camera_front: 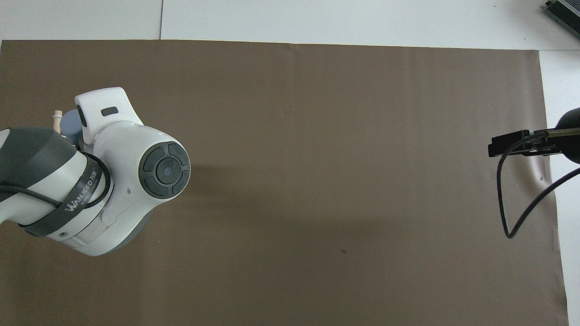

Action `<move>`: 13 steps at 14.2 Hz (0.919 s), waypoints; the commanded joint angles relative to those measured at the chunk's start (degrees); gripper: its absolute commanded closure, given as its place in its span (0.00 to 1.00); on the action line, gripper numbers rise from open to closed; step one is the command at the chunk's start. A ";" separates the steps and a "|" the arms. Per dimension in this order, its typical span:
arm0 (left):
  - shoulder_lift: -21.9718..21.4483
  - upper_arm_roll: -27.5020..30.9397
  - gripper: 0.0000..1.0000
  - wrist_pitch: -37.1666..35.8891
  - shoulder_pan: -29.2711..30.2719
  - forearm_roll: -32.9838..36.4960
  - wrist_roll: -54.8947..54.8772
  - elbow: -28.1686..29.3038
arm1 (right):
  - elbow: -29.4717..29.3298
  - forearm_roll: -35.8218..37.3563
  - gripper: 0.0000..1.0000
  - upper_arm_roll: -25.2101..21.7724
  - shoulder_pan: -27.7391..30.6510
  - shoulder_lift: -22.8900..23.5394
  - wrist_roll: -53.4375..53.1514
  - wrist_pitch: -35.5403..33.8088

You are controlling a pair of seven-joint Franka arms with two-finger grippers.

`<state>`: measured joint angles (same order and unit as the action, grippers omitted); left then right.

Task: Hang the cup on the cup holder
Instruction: 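Move the cup with the left gripper onto the wire rack's top hook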

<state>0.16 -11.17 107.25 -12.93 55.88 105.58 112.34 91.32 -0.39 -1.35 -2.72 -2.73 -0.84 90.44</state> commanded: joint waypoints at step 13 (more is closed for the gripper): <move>-3.85 -0.26 1.00 21.24 11.34 14.69 5.78 13.43 | 1.14 0.92 0.00 0.65 1.31 -1.40 -1.62 -0.71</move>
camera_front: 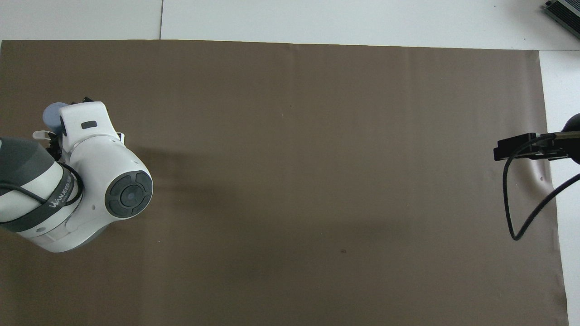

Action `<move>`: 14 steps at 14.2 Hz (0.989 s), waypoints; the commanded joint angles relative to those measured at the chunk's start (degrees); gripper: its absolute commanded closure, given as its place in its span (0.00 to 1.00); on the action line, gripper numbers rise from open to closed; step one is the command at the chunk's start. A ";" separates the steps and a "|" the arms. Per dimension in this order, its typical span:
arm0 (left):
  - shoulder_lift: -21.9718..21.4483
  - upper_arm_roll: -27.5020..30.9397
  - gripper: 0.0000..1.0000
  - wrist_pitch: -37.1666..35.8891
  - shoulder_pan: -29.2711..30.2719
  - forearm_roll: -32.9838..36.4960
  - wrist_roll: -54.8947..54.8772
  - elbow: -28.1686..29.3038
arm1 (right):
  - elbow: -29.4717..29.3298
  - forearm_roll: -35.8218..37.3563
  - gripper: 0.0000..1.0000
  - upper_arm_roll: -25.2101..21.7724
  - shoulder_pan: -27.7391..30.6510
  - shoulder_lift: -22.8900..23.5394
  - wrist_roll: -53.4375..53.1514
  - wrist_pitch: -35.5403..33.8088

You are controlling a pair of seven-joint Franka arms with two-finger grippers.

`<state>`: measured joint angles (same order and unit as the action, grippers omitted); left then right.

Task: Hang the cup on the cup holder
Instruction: 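Move the cup with the left gripper onto the wire rack's top hook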

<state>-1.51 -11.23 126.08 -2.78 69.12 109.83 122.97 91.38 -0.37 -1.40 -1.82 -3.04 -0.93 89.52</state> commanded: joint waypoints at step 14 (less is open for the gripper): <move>-3.50 -0.10 0.16 6.46 2.52 1.55 -2.24 6.93 | 1.44 0.81 0.00 0.61 1.03 -1.18 -1.53 0.13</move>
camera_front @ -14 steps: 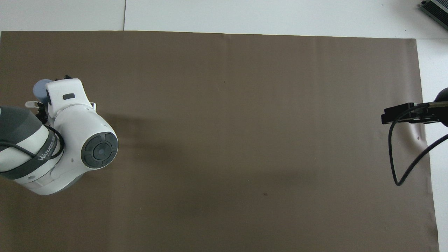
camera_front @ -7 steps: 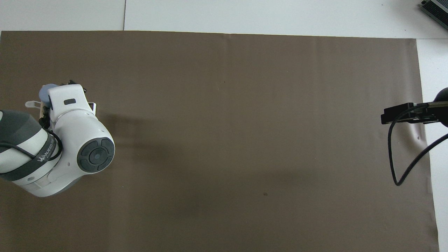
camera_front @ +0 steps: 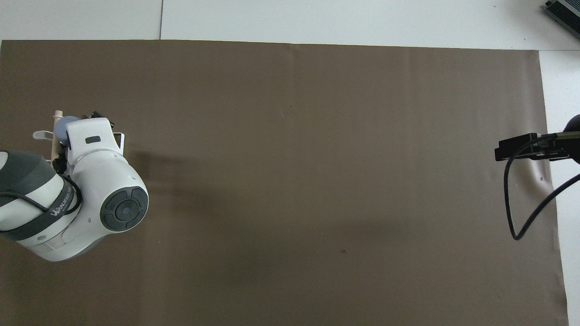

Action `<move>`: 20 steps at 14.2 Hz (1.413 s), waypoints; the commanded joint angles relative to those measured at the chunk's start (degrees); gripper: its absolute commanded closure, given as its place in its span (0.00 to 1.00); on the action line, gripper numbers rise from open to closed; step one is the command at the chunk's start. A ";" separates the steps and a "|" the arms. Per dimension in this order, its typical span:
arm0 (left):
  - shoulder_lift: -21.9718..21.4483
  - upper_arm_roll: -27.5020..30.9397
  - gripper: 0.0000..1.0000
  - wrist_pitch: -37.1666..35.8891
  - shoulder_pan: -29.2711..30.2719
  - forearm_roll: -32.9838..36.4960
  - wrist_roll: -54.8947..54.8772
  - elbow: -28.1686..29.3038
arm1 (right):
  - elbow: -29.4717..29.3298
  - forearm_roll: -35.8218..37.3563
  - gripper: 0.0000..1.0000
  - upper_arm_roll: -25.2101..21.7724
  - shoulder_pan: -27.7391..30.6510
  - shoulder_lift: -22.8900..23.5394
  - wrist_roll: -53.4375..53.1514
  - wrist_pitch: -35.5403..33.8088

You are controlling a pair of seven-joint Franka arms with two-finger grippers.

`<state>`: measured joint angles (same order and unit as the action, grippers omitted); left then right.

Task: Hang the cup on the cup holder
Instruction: 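Move the cup with the left gripper onto the wire rack's top hook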

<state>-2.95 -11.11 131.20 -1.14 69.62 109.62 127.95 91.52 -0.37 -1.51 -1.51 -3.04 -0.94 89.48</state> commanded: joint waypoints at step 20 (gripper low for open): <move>-2.32 -0.84 0.00 -17.34 -7.72 -17.13 -29.25 -9.89 | 3.49 1.77 0.00 0.80 1.59 -2.76 -1.17 -0.35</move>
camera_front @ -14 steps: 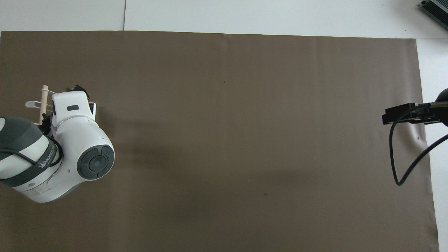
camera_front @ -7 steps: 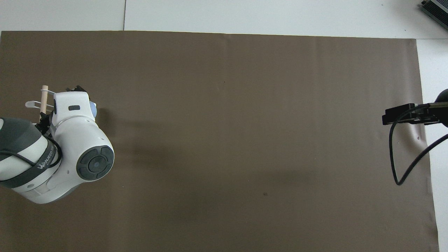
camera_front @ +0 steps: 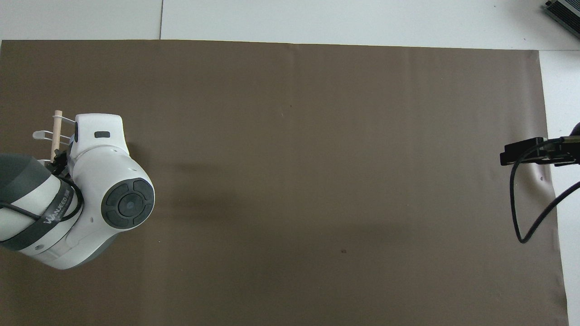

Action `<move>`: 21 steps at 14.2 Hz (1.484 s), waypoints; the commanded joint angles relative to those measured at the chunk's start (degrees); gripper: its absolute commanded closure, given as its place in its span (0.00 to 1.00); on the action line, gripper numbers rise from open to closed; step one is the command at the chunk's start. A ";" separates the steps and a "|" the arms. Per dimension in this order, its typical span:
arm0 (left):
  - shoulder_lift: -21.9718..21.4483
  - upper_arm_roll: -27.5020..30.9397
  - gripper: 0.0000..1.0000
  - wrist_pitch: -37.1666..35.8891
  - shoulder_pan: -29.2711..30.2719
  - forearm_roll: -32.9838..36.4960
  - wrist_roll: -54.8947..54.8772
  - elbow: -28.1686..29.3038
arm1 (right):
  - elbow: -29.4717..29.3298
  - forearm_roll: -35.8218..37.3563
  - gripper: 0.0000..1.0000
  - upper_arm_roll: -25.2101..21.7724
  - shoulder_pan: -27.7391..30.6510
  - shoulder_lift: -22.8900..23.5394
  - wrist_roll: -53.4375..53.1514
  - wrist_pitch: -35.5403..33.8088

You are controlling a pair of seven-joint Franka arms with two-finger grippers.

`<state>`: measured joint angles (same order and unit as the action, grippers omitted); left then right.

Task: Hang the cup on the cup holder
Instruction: 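Move the cup with the left gripper onto the wire rack's top hook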

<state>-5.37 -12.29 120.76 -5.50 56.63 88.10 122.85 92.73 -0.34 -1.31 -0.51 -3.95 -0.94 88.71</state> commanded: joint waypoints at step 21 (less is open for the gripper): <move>-0.78 2.19 0.00 -36.64 2.96 -51.44 -66.83 -33.47 | 3.68 2.10 0.00 1.84 3.32 -2.47 -1.96 1.29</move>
<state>-5.32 -10.01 87.40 -2.63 6.54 22.61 89.90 94.64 -0.08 -0.21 2.86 -4.91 -0.99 89.06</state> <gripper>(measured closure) 0.000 0.000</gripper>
